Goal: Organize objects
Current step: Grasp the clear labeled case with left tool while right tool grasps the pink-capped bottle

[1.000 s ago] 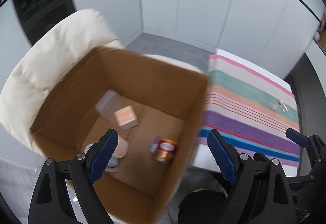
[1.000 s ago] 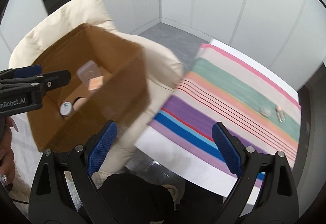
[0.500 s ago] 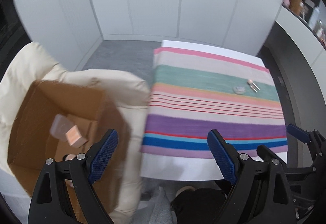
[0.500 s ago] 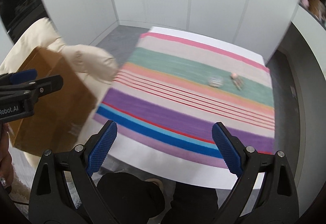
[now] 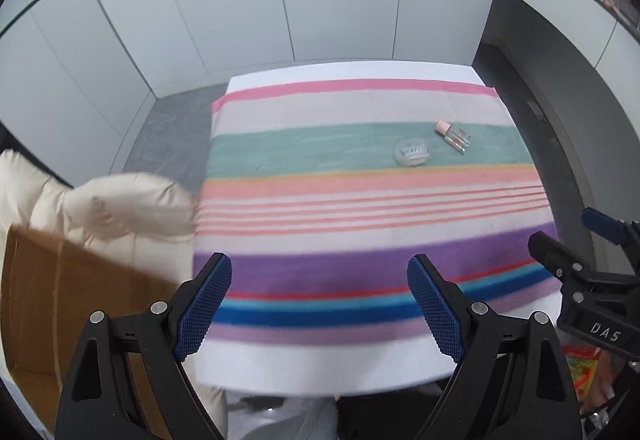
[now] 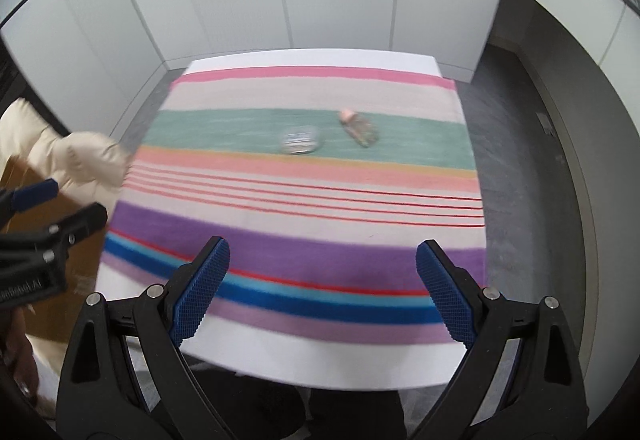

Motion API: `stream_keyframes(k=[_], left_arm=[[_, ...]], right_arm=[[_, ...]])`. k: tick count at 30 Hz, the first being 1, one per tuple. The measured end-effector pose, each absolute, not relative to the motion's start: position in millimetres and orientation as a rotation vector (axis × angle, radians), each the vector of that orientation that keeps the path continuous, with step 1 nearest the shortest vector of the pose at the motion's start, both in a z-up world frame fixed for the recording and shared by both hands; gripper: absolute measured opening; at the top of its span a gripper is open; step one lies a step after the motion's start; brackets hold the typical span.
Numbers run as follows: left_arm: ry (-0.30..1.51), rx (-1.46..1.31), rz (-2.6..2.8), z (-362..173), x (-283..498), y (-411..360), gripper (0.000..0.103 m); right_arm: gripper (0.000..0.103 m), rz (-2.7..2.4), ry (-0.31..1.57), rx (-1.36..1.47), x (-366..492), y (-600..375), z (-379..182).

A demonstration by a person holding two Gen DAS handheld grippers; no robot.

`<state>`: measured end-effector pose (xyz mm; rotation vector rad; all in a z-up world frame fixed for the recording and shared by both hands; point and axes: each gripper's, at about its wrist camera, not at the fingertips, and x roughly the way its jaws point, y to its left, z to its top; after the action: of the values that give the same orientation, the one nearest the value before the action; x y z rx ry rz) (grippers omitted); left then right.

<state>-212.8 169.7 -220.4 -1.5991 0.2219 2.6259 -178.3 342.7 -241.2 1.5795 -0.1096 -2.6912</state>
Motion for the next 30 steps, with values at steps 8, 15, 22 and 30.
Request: stream_keyframes(k=[8, 15, 22, 30], left_arm=[[0.216, -1.552, 2.676, -268, -275, 216, 0.091], [0.120, -1.632, 2.691, -316, -312, 224, 0.091], [-0.062, -1.755, 2.688, -352, -329, 200, 0.091], [-0.080, -1.756, 2.641, -364, -336, 207, 0.091]], right_arm=[[0.096, -2.714, -0.225, 1.642, -237, 387, -284], [0.096, -2.717, -0.312, 1.689, -285, 402, -326], [0.096, -2.723, -0.427, 1.685, -330, 391, -356], [0.048, -2.784, -0.294, 1.706, -365, 369, -380]])
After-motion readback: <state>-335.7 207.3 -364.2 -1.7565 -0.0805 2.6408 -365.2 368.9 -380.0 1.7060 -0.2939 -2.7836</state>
